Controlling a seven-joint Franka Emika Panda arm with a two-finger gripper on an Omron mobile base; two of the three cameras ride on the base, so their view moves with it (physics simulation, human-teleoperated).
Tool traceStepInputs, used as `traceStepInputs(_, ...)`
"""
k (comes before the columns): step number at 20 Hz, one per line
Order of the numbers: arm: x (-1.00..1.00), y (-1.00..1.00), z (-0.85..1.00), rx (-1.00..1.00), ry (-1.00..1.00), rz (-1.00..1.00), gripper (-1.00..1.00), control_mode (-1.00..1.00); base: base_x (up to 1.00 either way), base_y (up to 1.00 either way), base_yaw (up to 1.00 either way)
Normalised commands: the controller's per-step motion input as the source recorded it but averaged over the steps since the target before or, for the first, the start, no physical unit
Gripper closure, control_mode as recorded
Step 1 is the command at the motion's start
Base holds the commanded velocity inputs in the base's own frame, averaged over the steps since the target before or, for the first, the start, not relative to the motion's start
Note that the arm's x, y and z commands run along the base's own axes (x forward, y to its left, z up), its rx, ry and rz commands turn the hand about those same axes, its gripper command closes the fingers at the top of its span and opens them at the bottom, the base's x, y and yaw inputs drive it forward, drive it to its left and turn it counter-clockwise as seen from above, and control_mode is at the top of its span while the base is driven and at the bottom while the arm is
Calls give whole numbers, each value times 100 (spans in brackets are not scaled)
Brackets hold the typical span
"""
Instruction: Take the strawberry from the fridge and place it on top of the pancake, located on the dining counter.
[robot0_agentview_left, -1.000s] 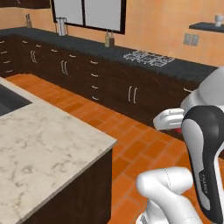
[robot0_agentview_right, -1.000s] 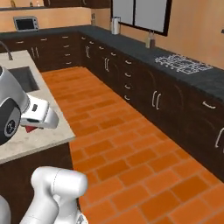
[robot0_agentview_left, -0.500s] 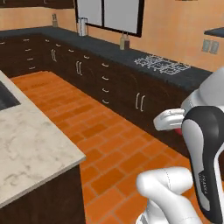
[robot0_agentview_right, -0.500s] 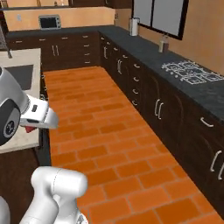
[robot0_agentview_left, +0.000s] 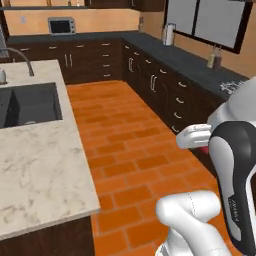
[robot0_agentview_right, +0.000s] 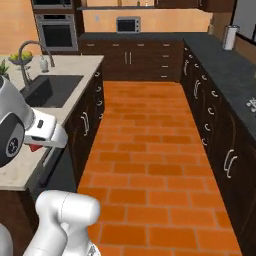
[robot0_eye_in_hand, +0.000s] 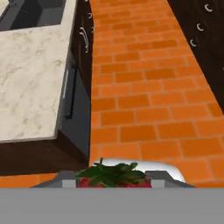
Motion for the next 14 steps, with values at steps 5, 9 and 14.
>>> traceStepInputs(5, 0, 0, 0, 0, 0, 0, 100, 100, 73, -89, 49)
traceStepInputs(9, 0, 0, 0, 0, 0, 0, 100, 100, 49, -99, 53)
traceStepInputs(14, 0, 0, 0, 0, 0, 0, 100, 100, 80, -96, 50)
